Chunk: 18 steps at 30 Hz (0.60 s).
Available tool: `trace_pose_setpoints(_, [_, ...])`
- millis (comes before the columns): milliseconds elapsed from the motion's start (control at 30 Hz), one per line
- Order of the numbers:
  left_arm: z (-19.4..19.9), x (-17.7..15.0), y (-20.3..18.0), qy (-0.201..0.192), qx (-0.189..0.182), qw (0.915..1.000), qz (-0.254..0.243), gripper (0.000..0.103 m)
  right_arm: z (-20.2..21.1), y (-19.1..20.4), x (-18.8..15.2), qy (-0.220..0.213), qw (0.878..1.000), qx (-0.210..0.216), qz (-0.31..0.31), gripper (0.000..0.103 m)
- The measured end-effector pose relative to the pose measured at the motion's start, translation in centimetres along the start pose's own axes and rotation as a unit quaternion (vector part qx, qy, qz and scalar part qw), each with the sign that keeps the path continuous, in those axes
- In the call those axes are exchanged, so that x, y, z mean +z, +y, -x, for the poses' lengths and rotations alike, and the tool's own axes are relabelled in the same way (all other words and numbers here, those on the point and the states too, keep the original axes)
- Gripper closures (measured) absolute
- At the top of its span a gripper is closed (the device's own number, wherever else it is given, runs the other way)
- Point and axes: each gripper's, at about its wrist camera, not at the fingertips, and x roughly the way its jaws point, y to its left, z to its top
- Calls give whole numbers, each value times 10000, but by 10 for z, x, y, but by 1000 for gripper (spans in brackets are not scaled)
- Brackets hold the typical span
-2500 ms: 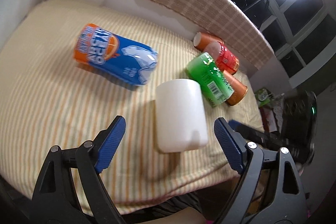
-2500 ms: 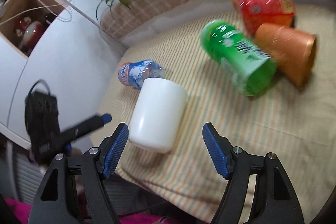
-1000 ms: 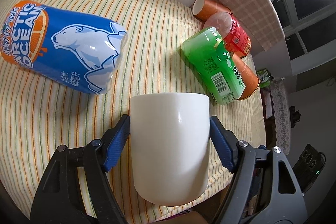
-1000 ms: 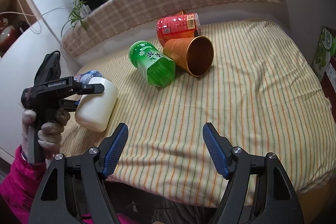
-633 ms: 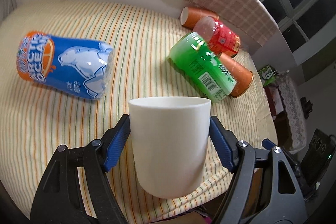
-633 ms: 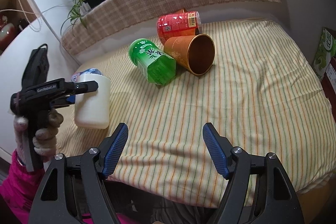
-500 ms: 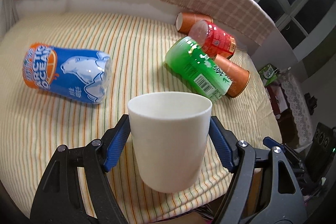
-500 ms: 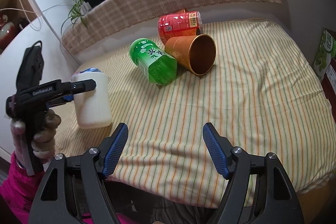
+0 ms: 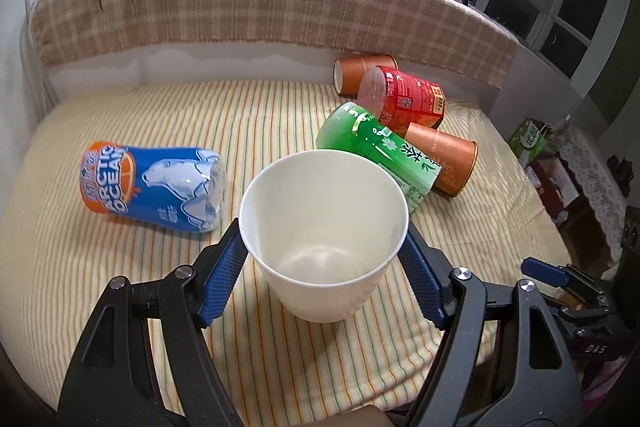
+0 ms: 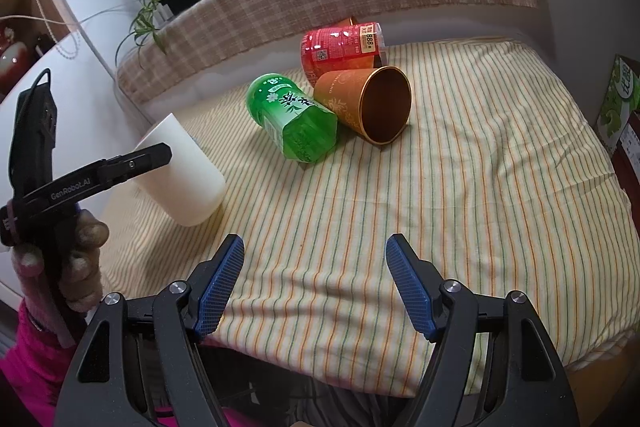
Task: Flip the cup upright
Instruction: 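Hold the white cup with the left gripper, set it down upright, open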
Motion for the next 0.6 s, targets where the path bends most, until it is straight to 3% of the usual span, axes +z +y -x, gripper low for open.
trace_pose_setpoints(167, [-4,-2,-6,-123,243,9993,-242,26,0,-1,0,6,10000,-8,-12,30])
trace_pose_setpoints(600, [-10,-9,-16,-70,300,9981,-529,26,1,-3,0,-12,10000,-27,-47,30])
